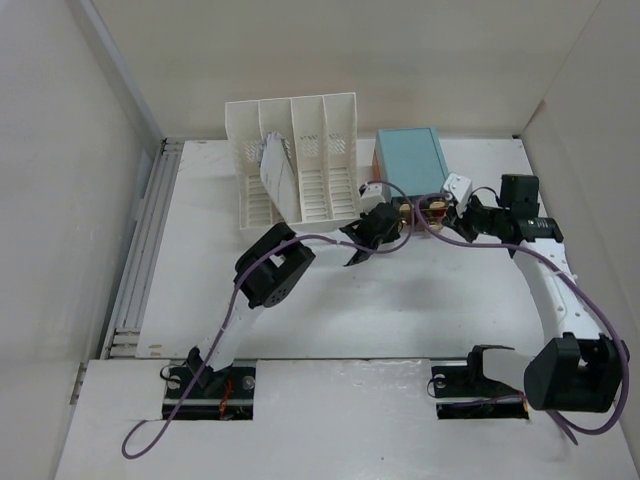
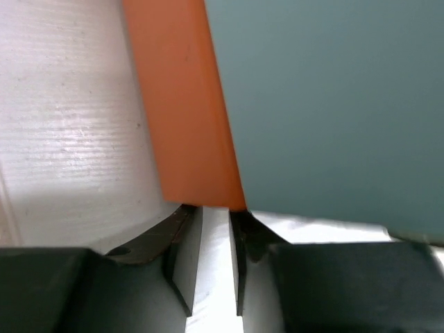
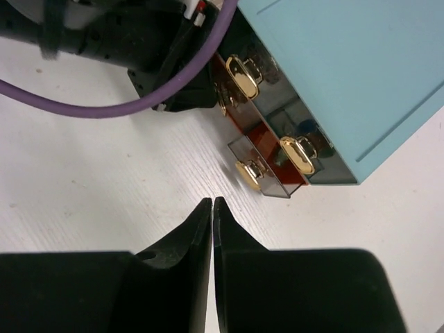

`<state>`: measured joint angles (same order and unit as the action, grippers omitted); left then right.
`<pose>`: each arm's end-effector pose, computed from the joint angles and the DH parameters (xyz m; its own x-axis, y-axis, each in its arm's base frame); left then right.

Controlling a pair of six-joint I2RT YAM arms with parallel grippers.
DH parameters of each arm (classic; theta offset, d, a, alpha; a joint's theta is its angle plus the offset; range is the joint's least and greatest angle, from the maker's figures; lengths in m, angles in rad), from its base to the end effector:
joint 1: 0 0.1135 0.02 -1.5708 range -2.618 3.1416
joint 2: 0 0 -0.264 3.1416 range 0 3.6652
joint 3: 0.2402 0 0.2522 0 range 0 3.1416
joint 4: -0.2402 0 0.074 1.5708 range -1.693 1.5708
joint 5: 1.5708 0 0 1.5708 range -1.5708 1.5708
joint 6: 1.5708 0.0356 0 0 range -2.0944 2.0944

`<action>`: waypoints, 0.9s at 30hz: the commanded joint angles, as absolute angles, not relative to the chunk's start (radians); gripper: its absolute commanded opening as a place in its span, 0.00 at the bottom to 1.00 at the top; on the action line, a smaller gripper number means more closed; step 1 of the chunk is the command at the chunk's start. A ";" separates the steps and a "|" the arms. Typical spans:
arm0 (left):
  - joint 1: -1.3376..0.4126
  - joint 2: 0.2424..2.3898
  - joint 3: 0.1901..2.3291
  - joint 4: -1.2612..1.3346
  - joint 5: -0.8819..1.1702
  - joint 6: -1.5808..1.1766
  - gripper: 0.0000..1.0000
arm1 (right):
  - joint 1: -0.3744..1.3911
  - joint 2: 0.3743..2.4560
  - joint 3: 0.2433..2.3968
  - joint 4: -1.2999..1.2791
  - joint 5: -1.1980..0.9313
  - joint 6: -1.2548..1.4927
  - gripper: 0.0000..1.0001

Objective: Organize the desk

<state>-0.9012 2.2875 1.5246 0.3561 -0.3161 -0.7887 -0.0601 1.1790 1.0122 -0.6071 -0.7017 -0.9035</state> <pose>0.3258 -0.3938 0.1440 -0.5761 -0.3587 -0.7345 0.2261 0.7936 -0.5649 0.2440 0.0083 0.3053 -0.1058 -0.5946 -0.7970 -0.8048 0.5220 -0.2826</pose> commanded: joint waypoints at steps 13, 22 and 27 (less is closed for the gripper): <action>-1.101 1.731 0.959 0.597 -0.357 -0.664 0.87 | -0.064 1.420 1.012 -0.617 -0.657 -1.255 0.00; -1.111 1.674 0.925 0.584 -0.205 -0.624 0.26 | -0.064 1.549 1.039 -0.580 -0.611 -1.203 0.00; -1.129 1.433 0.787 0.511 -0.357 -0.617 0.03 | -0.055 1.589 1.039 -0.463 -0.536 -1.105 0.00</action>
